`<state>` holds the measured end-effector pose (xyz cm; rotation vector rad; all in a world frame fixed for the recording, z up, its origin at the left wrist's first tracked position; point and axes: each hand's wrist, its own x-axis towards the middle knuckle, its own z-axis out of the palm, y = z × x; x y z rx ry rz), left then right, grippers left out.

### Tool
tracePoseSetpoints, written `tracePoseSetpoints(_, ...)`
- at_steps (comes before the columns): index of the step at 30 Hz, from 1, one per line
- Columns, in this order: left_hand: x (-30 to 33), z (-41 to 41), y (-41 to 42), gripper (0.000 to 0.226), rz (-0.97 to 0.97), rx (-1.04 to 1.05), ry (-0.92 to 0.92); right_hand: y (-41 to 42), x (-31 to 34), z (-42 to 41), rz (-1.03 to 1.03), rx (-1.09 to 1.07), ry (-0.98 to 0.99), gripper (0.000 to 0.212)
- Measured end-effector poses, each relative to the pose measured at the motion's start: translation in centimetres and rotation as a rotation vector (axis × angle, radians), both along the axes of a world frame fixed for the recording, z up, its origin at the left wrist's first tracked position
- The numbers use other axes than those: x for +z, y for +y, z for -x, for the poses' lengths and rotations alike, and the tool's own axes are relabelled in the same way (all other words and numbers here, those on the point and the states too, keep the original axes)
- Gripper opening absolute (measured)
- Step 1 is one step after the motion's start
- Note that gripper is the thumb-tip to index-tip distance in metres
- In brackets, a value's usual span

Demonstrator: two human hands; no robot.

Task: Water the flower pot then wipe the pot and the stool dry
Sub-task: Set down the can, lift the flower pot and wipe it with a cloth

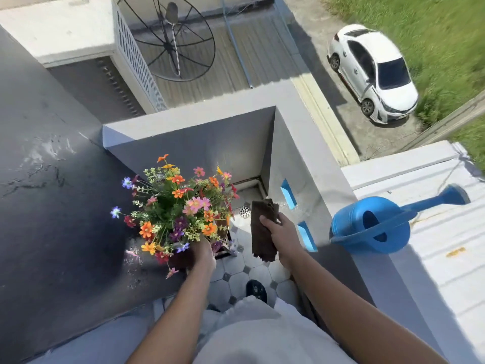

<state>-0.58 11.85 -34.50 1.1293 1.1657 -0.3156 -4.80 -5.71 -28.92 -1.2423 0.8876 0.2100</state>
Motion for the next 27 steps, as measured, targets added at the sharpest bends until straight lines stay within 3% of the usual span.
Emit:
tracePoseSetpoints(7, 4.3, -3.0, 3.4, 0.035, 0.042, -0.008, -0.101, 1.7, 1.7, -3.3, 0.031, 0.058, -0.04, 0.013)
tracePoseSetpoints(11, 7.7, -3.8, 4.9, 0.034, 0.099, -0.069, -0.136, 3.8, 3.2, -4.7, 0.106, 0.116, -0.168, 0.016)
tracePoseSetpoints(17, 12.3, -3.4, 6.1, 0.026, 0.288, -0.153, -0.176, 4.7, 5.8, -9.7, 0.461, 0.202, -0.438, 0.008)
tracePoseSetpoints(21, 15.3, -2.8, 5.0, 0.021, 0.353, -0.185, -0.245, 5.2, 6.9, -12.5, 0.679, 0.227, -0.495, 0.024)
tracePoseSetpoints(27, 16.5, -3.2, 4.5, 0.015, 0.353, -0.185, -0.263, 6.5, 8.8, -9.9, 0.619, 0.302, -0.678, 0.01)
